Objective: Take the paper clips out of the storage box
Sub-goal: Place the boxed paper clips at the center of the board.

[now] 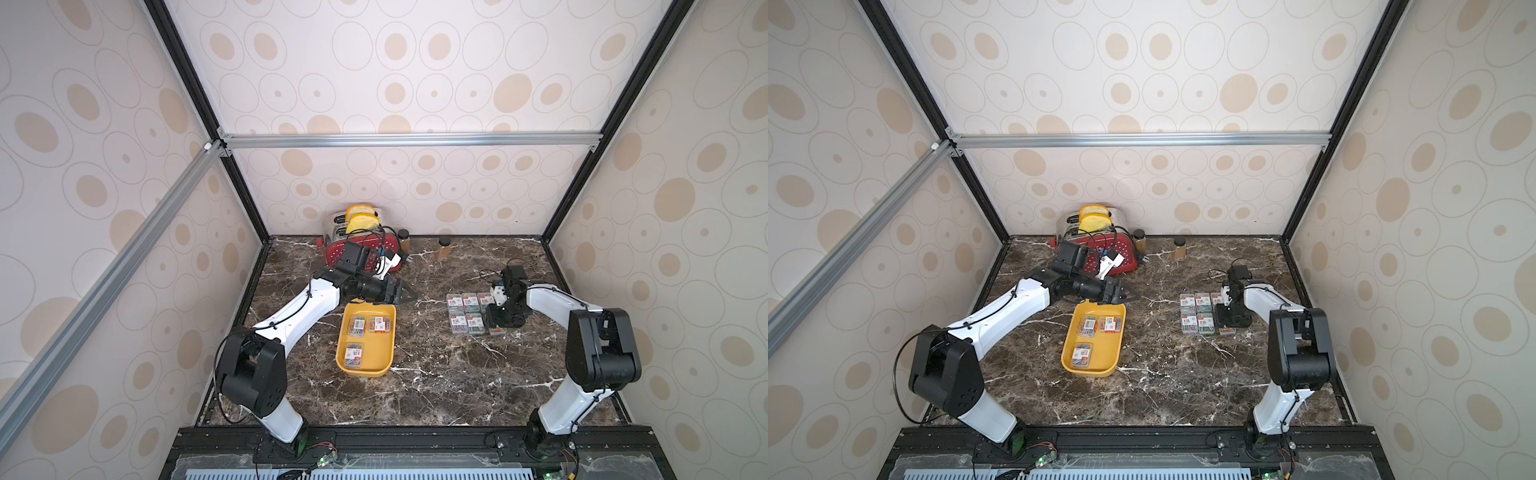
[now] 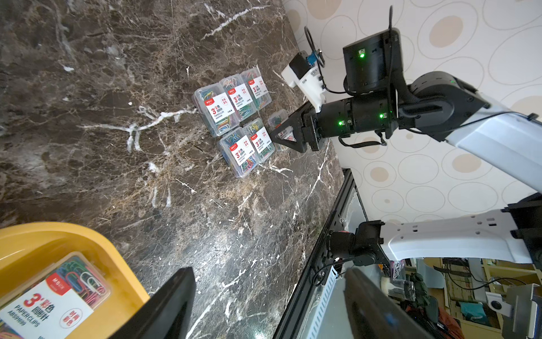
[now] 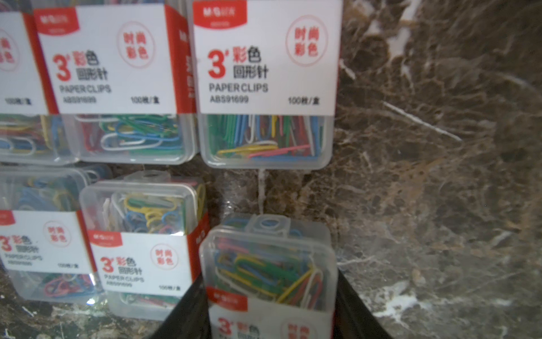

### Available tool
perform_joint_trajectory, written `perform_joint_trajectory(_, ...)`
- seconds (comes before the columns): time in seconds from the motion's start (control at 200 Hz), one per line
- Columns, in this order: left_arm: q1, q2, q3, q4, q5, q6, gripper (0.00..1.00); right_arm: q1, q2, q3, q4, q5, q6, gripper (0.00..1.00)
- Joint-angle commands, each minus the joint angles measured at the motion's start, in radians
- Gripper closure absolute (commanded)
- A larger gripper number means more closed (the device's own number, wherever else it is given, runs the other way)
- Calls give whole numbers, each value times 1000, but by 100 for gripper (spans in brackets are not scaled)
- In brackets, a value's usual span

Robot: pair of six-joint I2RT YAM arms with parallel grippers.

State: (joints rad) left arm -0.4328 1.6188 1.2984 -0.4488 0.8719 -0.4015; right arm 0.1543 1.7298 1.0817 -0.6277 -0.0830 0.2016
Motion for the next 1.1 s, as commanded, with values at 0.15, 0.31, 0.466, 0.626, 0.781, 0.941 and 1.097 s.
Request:
perform_joint_trajectory(0.15, -1, 22, 51, 19, 19, -6, 18, -11, 10, 15, 20, -15, 15, 59)
perform_joint_trajectory(0.31, 0, 29, 57, 19, 22, -7, 18, -13, 14, 17, 28, -13, 19, 53)
perform_joint_trajectory(0.466, 0, 36, 63, 21, 24, -8, 18, -13, 18, 23, 26, 3, 21, 46)
perform_joint_trajectory(0.626, 0, 44, 67, 27, 26, -11, 18, -15, 23, 30, 28, 2, 24, 42)
perform_joint_trajectory(0.781, 0, 49, 74, 30, 27, -12, 18, -15, 24, 39, 24, -3, 30, 37)
perform_joint_trajectory(0.941, 0, 54, 76, 32, 30, -13, 18, -15, 27, 47, 20, -1, 31, 35)
perform_joint_trajectory(1.097, 0, 55, 76, 33, 32, -14, 18, -15, 18, 49, 10, 7, 37, 35)
